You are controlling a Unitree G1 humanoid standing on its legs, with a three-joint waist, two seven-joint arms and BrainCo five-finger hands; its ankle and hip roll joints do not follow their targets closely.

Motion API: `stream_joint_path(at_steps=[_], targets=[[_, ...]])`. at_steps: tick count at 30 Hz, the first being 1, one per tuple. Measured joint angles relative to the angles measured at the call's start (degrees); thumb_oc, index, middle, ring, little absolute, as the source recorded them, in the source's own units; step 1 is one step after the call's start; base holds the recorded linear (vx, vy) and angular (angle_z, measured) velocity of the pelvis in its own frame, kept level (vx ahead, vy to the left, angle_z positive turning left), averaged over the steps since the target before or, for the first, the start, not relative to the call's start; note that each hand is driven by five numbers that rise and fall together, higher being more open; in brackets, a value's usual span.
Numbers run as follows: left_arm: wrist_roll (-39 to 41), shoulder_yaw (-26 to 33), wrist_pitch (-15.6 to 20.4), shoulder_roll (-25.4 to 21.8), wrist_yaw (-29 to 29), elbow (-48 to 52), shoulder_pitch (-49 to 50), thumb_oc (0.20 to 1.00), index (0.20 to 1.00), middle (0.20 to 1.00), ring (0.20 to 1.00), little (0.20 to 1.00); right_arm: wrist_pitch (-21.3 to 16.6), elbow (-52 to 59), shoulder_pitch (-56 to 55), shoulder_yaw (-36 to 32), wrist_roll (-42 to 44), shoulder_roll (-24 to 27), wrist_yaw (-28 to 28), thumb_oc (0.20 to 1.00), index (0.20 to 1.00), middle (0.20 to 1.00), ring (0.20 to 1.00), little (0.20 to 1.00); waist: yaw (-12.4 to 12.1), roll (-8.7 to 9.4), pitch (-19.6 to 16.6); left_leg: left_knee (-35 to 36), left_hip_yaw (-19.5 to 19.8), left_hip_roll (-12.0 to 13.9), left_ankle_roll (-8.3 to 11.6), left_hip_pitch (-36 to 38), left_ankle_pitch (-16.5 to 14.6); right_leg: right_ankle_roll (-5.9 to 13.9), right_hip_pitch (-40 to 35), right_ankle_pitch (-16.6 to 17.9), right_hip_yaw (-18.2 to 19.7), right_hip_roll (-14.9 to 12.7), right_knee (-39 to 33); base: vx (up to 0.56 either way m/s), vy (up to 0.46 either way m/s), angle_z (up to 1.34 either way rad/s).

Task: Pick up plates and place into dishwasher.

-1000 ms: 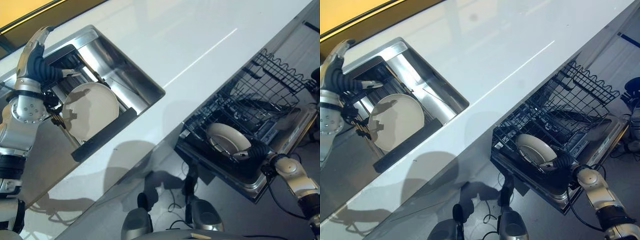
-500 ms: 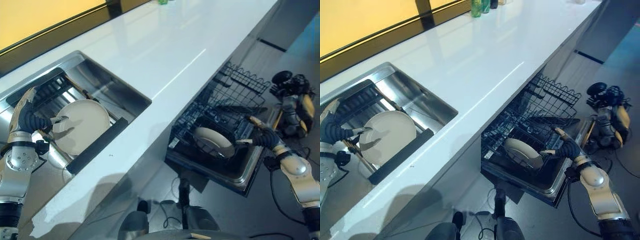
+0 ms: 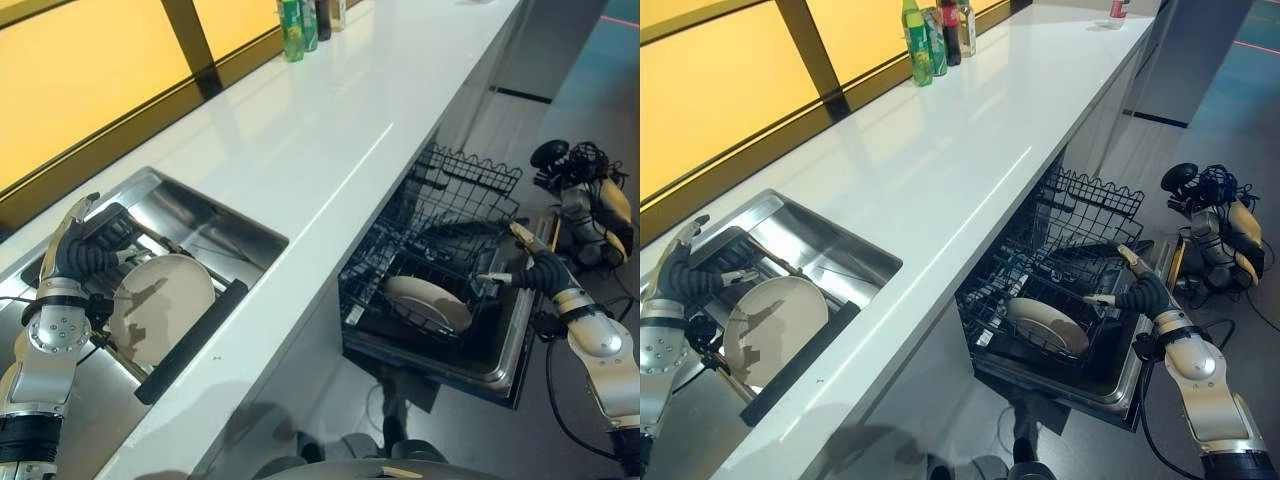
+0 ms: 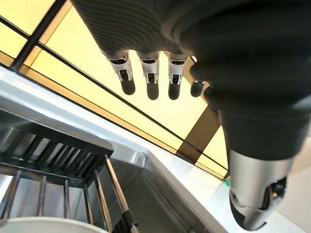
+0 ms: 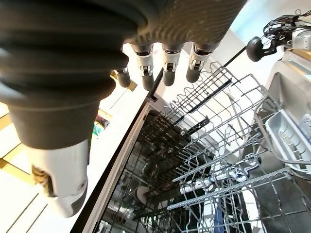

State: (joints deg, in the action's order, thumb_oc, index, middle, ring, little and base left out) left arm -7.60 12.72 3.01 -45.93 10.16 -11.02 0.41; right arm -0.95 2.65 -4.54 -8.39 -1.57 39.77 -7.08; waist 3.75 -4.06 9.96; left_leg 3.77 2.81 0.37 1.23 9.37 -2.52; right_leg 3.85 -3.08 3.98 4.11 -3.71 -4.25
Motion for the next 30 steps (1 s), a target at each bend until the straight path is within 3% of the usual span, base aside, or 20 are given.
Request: stream_joint_path(at_steps=[6, 14, 21, 30], targets=[[-0.9, -0.3, -4.8, 0.0, -0.8, -4.5, 0.8, 1.0, 1.0, 1.0, 1.0, 1.0, -0.7, 0.8, -0.5, -1.2, 2.2, 2.5, 1.0, 1.0, 1.0, 1.0, 1.0, 1.0, 0.5, -0.19, 0.1, 0.4, -1.1, -0.1, -0.08, 0.0, 0.1, 0.17, 0.4, 0.1, 0.5, -0.1, -0.2, 0.01, 0.081, -0.06], [-2.9, -0.6, -10.1, 0.7, -1.7, -9.0, 3.8, 1.0, 1.0, 1.0, 1.0, 1.0, -6.9, 6.1, -0.5, -2.8, 6.2, 3.2, 7.8, 1.0, 1.0, 1.0, 1.0, 1.0, -0.1, -0.58, 1.0, 1.0, -1.1, 0.0, -0.09, -0.1, 0.1, 0.21, 0.4, 0.3, 0.3, -0.3, -0.9, 0.04, 0.069, 0.01], [-2.9, -2.5, -10.1, 0.9, -5.8, -11.7, 3.5, 1.0, 1.0, 1.0, 1.0, 1.0, -9.4, 6.8, 0.5, -2.9, 6.8, 3.1, 10.4, 1.0, 1.0, 1.0, 1.0, 1.0, -0.4, 0.05, 1.9, 1.0, -0.9, -0.3, -0.18, -0.2, 0.1, 0.35, 0.3, 0.2, 0.0, -0.5, -0.9, 0.06, 0.066, 0.02], [-2.9, -2.5, -8.9, 0.8, -2.2, -13.3, 0.6, 1.0, 1.0, 1.0, 1.0, 1.0, -9.4, 6.8, 0.5, -2.9, 7.4, 3.4, 12.0, 1.0, 1.0, 1.0, 1.0, 1.0, 0.0, 0.81, 3.7, -0.1, -1.3, -0.5, -0.19, -2.2, 0.1, 0.47, 2.3, 0.3, 0.3, -0.5, -0.1, 0.04, 0.052, -0.01]])
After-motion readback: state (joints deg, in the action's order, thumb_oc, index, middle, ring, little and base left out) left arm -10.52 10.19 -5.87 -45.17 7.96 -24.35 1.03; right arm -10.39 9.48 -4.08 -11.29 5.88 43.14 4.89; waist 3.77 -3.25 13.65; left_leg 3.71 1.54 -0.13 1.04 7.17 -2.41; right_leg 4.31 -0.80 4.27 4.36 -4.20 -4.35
